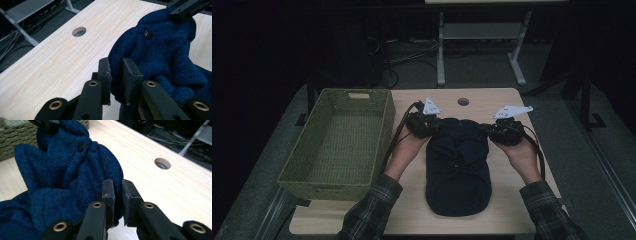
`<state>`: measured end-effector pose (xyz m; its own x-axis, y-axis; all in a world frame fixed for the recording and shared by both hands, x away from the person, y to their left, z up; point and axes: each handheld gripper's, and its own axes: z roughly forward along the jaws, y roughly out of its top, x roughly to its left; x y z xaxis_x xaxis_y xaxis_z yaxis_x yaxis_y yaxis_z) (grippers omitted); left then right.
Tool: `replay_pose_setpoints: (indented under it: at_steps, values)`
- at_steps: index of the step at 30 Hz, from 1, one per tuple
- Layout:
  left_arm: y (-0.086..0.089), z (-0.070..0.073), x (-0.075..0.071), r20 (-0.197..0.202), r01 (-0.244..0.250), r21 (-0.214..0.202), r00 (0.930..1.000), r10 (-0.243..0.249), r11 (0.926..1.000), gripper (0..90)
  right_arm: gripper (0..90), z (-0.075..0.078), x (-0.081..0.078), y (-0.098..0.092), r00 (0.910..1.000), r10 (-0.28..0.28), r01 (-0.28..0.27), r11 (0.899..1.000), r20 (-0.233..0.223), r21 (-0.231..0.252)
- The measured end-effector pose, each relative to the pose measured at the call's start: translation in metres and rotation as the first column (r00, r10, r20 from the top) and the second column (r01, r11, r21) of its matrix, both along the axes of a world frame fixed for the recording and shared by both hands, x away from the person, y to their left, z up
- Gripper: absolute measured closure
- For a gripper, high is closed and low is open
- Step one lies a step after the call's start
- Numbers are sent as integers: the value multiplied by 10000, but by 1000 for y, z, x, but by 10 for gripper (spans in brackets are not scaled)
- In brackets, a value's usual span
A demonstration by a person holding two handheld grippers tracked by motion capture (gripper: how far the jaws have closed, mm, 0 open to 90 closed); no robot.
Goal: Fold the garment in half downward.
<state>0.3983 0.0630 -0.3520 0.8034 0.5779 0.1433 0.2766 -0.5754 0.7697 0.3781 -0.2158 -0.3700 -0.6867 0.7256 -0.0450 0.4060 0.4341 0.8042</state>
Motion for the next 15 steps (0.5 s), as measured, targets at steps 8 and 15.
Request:
replay_pose_setpoints:
  at_steps: [8,15]
  values:
    - [9,-5,-17,-352,104,-519,9993,-123,9986,773,810,-2,-18,3,9996,275,-275,9995,-18,126]
    - [16,-14,-45,-549,434,-722,9974,-474,9964,764,802,-11,-43,3,9986,508,-512,9982,145,297]
